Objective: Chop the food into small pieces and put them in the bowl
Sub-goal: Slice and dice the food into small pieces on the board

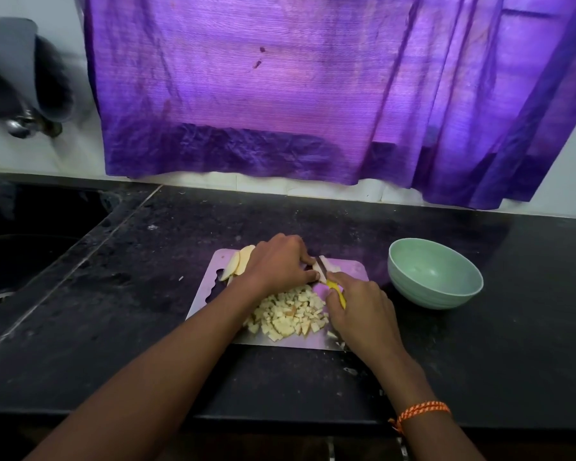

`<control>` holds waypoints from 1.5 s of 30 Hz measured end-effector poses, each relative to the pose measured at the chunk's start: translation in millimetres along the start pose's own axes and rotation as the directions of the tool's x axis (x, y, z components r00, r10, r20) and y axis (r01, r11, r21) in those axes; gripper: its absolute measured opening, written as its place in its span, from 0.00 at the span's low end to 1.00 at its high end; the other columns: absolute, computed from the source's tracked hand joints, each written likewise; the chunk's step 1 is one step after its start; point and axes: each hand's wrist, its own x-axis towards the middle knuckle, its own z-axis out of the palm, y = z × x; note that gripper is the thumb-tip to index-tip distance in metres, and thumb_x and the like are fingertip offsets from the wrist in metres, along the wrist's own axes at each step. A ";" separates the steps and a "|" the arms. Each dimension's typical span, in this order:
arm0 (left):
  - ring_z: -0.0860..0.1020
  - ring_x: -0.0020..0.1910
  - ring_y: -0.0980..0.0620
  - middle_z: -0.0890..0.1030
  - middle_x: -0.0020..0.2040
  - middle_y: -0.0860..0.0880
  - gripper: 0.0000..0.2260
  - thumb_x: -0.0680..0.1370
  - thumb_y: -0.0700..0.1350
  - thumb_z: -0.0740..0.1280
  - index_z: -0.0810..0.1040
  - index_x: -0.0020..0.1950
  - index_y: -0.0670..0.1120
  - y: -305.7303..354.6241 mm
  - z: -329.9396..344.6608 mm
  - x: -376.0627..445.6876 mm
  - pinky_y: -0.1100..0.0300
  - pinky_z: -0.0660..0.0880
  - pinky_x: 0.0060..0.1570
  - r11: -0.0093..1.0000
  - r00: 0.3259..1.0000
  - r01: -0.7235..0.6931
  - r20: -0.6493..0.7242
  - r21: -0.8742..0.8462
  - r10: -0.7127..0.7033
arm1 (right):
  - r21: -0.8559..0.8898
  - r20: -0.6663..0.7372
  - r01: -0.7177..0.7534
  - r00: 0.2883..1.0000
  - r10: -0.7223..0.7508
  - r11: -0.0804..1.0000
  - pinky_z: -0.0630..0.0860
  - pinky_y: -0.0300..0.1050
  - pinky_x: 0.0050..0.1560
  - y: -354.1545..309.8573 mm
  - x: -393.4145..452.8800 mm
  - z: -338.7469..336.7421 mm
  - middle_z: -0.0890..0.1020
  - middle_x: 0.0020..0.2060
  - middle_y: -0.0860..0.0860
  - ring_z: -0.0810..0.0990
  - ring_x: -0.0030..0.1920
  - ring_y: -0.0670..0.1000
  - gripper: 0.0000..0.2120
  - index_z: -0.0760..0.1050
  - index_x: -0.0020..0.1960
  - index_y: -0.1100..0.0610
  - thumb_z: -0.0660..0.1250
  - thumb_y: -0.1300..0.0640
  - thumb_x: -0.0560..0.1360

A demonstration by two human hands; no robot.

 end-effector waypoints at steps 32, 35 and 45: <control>0.82 0.45 0.55 0.88 0.50 0.57 0.17 0.75 0.65 0.76 0.89 0.55 0.55 4.4 1.9 3.5 0.58 0.79 0.40 0.998 0.998 0.014 -0.069 0.064 -0.010 | 0.009 0.013 -0.020 1.000 0.020 1.000 0.72 0.50 0.47 0.6 -16.9 -11.0 0.83 0.51 0.54 0.79 0.51 0.58 0.19 0.75 0.71 0.44 0.60 0.47 0.81; 0.83 0.45 0.56 0.88 0.49 0.58 0.16 0.75 0.65 0.76 0.90 0.54 0.56 5.2 2.0 3.0 0.60 0.74 0.36 0.998 0.997 0.007 -0.082 0.065 -0.002 | -0.004 0.026 -0.033 0.999 0.033 0.999 0.74 0.51 0.46 0.5 0.3 -4.7 0.83 0.53 0.55 0.80 0.50 0.59 0.18 0.75 0.69 0.45 0.60 0.48 0.81; 0.78 0.37 0.59 0.88 0.47 0.58 0.11 0.76 0.62 0.76 0.90 0.52 0.58 1.4 -3.9 0.5 0.60 0.74 0.36 0.999 0.993 0.021 -0.120 0.043 -0.016 | 0.048 -0.042 -0.010 0.999 0.012 0.999 0.79 0.52 0.47 2.5 -2.2 1.9 0.84 0.51 0.54 0.81 0.48 0.57 0.19 0.75 0.71 0.45 0.60 0.49 0.82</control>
